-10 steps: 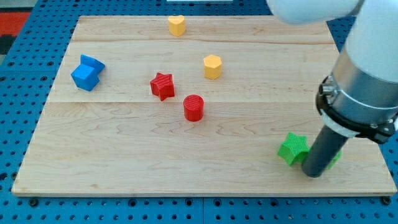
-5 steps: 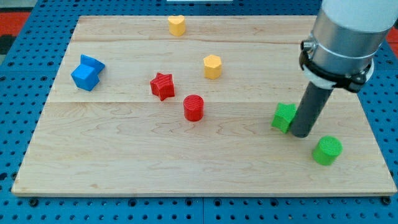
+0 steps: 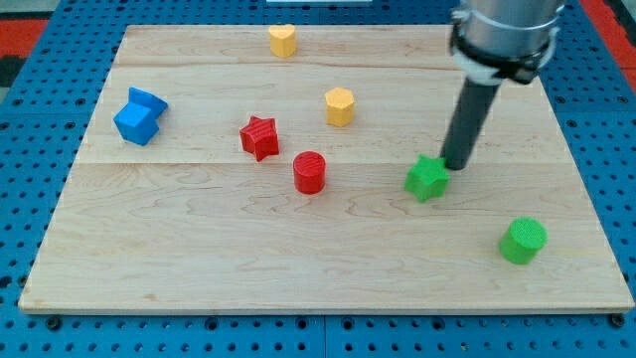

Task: Move the green star diagonally to the red circle

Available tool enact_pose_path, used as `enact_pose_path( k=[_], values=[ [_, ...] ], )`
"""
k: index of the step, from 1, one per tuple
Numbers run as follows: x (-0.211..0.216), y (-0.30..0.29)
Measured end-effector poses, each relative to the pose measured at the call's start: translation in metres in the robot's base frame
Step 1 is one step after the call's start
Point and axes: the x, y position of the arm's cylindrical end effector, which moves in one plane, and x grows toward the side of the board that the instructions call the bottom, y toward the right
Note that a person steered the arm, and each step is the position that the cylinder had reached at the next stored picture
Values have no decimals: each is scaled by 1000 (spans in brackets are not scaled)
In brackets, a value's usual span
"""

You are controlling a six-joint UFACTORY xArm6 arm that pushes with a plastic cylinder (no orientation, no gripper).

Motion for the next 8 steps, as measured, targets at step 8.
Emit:
enact_pose_path(
  k=[8],
  values=[
    [67, 96]
  ],
)
